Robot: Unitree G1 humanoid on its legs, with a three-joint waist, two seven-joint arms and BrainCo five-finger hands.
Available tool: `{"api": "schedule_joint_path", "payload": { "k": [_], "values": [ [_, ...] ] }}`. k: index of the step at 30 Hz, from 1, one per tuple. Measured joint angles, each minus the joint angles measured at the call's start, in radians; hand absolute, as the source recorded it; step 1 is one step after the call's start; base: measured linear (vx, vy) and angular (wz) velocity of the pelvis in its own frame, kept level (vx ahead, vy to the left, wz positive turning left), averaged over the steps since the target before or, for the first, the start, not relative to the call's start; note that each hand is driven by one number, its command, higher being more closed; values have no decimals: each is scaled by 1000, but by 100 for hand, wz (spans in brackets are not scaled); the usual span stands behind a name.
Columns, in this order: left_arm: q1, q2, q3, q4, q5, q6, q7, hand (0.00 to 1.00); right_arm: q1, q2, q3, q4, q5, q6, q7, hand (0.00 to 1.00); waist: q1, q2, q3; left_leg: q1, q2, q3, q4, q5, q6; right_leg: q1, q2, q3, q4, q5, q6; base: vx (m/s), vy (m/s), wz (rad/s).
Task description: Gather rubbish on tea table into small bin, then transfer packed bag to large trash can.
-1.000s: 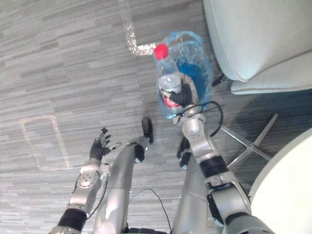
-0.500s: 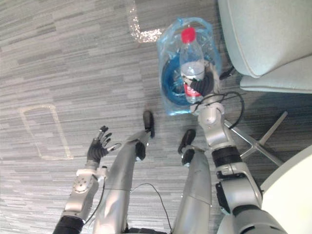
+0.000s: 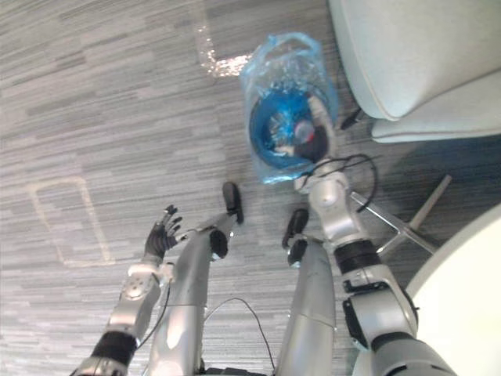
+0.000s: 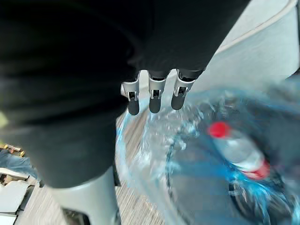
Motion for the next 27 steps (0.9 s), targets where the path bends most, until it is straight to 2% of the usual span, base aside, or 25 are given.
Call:
{"api": "schedule_joint_path", "payload": {
  "k": [4,6,8,10,16,20,24,27],
  "values": [
    [-19,-1,6,61,0,-2,23,0,-1,-11,17,-1,-101,1,-1,0,2,0,0,17,7,6,-25,2,-13,12,10,2,-23,18,-4,-64,-18,-10],
    [-31,5,6,91,1,-2,36,0,-4,-10,21,2,-161,1,-5,0,2,-5,-3,28,6,13,-62,16,-30,14,15,2,-52,37,-5,-68,-8,-6],
    [-56,7,5,127,1,-2,37,0,-16,-11,30,36,-212,11,-9,0,5,-5,-3,36,6,28,-102,36,-33,13,16,0,-78,56,-6,-67,-9,0],
    [-69,8,6,142,0,-2,41,0,-32,-10,41,73,-218,21,-11,0,5,-5,-3,38,5,31,-114,46,-25,13,17,-1,-87,62,-4,-52,-7,0],
    [-134,7,7,174,-5,-3,58,0,-102,-6,102,194,-327,52,-9,0,11,-5,-3,29,1,31,-122,49,-25,8,17,-1,-99,69,2,-56,-3,0],
    [-169,7,11,186,-20,-6,58,0,-146,7,105,254,-349,70,-9,0,12,-5,-4,-3,0,29,-119,50,-23,-22,15,-3,-95,69,2,-46,-4,2],
    [-190,5,24,197,-21,-5,61,0,-177,36,101,341,-372,105,-5,0,14,-5,-4,-41,0,13,-93,62,-4,-44,14,-18,-77,66,2,-30,-2,8],
    [-200,-2,35,198,-21,-5,76,0,-182,42,94,355,-403,114,-2,0,16,-5,-4,-58,-2,0,-85,48,-18,-55,11,-20,-63,60,1,-49,-6,9]
  ]
}}
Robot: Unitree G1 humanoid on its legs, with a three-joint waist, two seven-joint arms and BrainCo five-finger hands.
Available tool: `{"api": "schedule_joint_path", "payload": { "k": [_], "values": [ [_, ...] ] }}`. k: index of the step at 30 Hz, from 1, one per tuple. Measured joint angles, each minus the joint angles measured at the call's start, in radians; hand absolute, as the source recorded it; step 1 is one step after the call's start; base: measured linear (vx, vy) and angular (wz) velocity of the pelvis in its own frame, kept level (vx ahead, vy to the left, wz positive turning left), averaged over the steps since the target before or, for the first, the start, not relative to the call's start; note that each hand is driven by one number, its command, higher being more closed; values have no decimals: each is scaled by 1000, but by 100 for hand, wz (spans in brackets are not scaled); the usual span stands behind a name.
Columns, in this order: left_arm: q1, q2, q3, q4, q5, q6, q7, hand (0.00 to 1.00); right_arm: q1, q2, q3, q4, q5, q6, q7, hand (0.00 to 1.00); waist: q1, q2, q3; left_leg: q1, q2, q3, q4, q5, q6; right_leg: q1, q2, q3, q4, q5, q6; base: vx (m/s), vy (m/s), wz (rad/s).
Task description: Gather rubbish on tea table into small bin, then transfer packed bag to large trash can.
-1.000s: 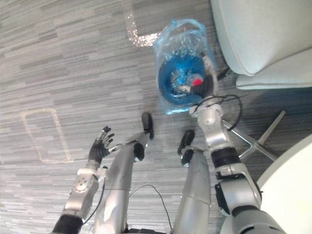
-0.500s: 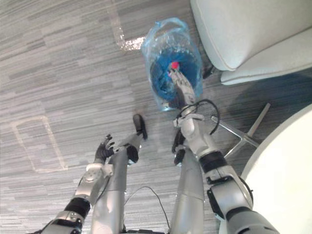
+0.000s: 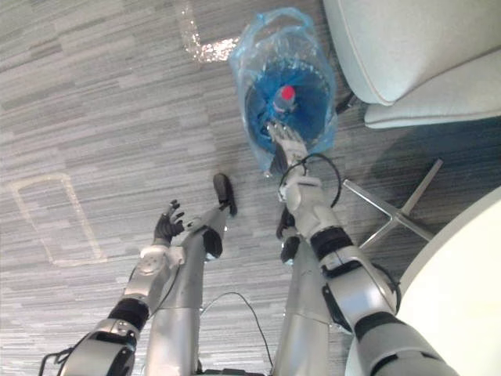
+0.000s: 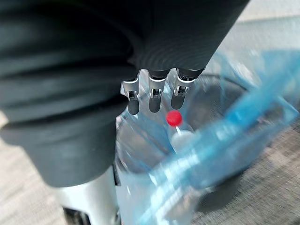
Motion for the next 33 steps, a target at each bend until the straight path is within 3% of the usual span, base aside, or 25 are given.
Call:
{"api": "schedule_joint_path", "payload": {
  "k": [8,15,16,23,33],
  "values": [
    [-41,-58,57,30,23,8,26,0,7,41,-50,73,-5,14,-10,0,7,-2,1,-35,13,32,-7,5,3,-40,-3,1,-10,8,2,-67,-2,1],
    [-92,-94,55,45,36,6,71,0,1,90,-81,99,-6,30,-32,0,-10,-5,3,-48,11,19,-7,12,13,-43,-1,-8,-10,9,4,-68,-8,2],
    [-97,-97,52,45,28,6,71,0,-2,93,-83,99,-6,31,-35,100,-10,-5,3,-49,10,17,-7,12,12,-44,-1,-9,-9,8,4,-69,-9,7],
    [-111,-136,25,38,-1,-9,82,0,-30,106,-159,114,-4,60,-59,100,-12,-6,4,-82,-2,10,-27,29,9,-86,-5,-7,1,8,4,-70,-10,4],
    [-41,-122,27,-41,-7,-15,79,0,-33,102,-157,71,85,48,-75,100,-10,-6,4,-79,-3,2,-30,42,9,-89,-5,-6,20,-1,0,-87,-21,4]
  ]
}}
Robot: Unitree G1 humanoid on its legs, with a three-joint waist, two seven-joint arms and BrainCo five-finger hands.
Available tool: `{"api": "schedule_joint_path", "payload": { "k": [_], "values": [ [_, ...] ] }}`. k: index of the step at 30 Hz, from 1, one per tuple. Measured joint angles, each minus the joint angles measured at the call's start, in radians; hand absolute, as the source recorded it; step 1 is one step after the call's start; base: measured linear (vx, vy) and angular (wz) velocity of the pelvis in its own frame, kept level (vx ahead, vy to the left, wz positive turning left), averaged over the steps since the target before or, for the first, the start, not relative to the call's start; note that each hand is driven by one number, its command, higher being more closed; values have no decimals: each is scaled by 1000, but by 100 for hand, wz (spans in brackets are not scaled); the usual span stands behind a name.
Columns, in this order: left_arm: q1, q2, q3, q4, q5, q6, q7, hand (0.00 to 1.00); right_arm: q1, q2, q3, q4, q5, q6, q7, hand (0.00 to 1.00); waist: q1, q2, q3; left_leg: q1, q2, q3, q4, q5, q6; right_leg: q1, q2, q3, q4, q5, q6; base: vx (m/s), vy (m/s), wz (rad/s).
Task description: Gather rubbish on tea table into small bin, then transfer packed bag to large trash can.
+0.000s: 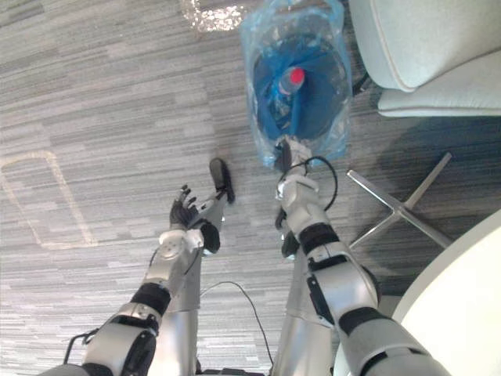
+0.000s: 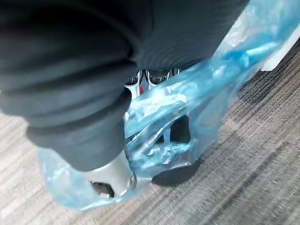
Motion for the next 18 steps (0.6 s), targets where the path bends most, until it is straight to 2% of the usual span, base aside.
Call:
{"api": "schedule_joint_path", "payload": {
  "k": [10,13,18],
  "values": [
    [39,24,-1,6,10,8,-6,0,86,-3,15,-113,48,-31,-8,100,10,-9,6,71,0,2,-12,9,-8,62,-2,0,4,-4,-6,-91,-20,1],
    [61,23,-9,3,13,17,-19,0,140,2,45,-188,69,-32,-7,100,9,-14,9,116,3,2,-28,7,-5,115,2,-11,-23,-3,-8,-69,-10,-4],
    [116,31,-37,-9,40,31,-21,0,246,45,60,-298,90,-35,-2,100,11,-21,11,265,-1,7,-77,9,-11,272,9,-23,-85,4,-2,-62,-18,-1]
  ]
}}
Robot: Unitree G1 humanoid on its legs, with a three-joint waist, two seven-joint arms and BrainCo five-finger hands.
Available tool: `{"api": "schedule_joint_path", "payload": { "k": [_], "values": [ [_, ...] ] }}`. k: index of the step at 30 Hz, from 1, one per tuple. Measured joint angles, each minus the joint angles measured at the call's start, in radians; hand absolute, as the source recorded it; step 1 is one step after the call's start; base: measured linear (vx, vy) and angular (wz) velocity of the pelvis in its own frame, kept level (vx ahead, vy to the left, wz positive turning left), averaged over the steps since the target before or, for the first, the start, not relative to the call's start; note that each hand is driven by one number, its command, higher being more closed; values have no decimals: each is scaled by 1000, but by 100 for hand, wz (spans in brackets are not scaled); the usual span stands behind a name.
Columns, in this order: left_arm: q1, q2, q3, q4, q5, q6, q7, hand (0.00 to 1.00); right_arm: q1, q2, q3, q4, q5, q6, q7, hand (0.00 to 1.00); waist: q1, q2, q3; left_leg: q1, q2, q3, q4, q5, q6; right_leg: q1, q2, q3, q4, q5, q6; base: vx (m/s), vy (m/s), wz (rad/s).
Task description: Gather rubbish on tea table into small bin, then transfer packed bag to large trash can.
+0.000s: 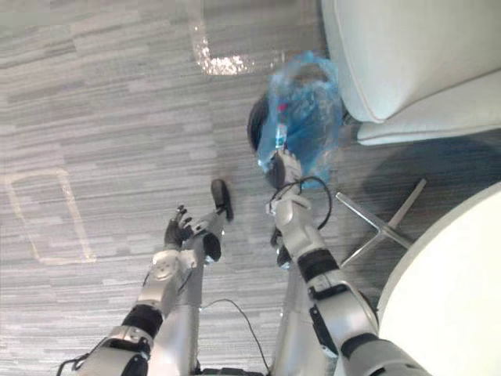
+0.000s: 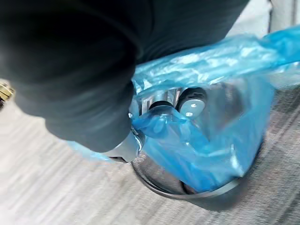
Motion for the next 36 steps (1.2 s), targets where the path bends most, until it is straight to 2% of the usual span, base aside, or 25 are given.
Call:
{"api": "schedule_joint_path", "payload": {
  "k": [8,12,14,15,16,17,19,22,23,24,25,26,27,30,31,36],
  "values": [
    [74,3,-10,1,19,19,-21,0,191,44,35,-156,60,-12,27,100,-8,-15,-6,247,-15,4,-85,-3,-10,255,11,-13,-104,6,11,7,-41,-1],
    [119,23,-45,22,41,28,-39,0,280,65,69,-220,66,-30,55,100,-13,-46,-27,368,-20,3,-145,-2,-20,379,25,-22,-172,7,16,84,-55,-2],
    [144,44,-88,35,49,28,-42,0,340,79,71,-225,95,-31,83,100,-16,-74,-52,443,-31,-3,-210,13,-40,448,35,-26,-230,13,25,111,-47,2],
    [147,47,-92,43,49,29,-43,0,353,77,72,-225,101,-32,89,100,-17,-76,-61,455,-34,-4,-225,16,-44,461,38,-26,-243,14,26,327,-16,-11],
    [175,80,-143,77,56,38,-63,0,402,66,82,-225,137,-45,145,100,-41,-83,-105,562,-37,-8,-308,43,-25,589,75,-28,-383,64,39,432,18,-19],
    [184,97,-154,77,57,38,-63,0,403,56,98,-227,151,-70,162,100,-49,-84,-132,578,-41,-30,-308,43,-23,622,82,-26,-417,76,40,406,26,-21],
    [179,110,-161,76,58,38,-64,0,398,41,101,-230,155,-95,173,100,-55,-84,-145,591,-45,-52,-308,43,-23,643,84,-25,-435,81,42,174,12,-5],
    [191,120,-161,61,58,42,-66,0,428,26,110,-275,175,-99,198,100,-64,-85,-150,682,-51,-58,-373,45,-26,726,95,-25,-489,88,49,115,3,-3],
    [212,122,-160,33,58,44,-70,0,463,18,109,-319,197,-106,227,100,-66,-88,-163,743,-58,-56,-420,51,-34,777,99,-22,-524,93,52,104,16,-8],
    [281,130,-161,-59,58,47,-79,0,501,0,109,-355,218,-124,248,100,-69,-87,-207,774,-65,-56,-459,58,-37,796,99,-21,-546,93,53,84,17,-7],
    [295,131,-161,-82,58,47,-82,0,506,-3,108,-357,220,-128,251,100,-70,-87,-216,778,-66,-56,-465,59,-37,795,99,-21,-549,93,54,88,16,-6],
    [351,137,-162,-174,54,35,-97,0,519,-13,100,-363,223,-134,261,100,-71,-86,-251,795,-71,-59,-489,68,-40,805,99,-21,-566,95,58,103,8,-3],
    [377,142,-170,-205,54,18,-118,0,521,-27,90,-363,226,-134,269,100,-71,-81,-262,821,-74,-60,-508,72,-40,831,101,-22,-583,99,63,155,15,-2],
    [389,144,-168,-168,55,30,-136,0,531,-40,72,-363,255,-133,280,100,-70,-74,-279,857,-80,-62,-533,77,-39,869,108,-19,-612,106,68,100,6,-2],
    [405,150,-165,-157,68,40,-137,0,534,-37,62,-363,263,-132,286,100,-69,-68,-288,872,-84,-85,-534,77,-39,901,113,-16,-655,128,72,101,9,-8],
    [411,150,-163,-182,87,45,-139,0,535,-43,58,-374,300,-131,290,100,-71,-59,-293,889,-83,-88,-536,76,-40,913,112,-5,-659,136,71,-16,23,-6]
  ]
}}
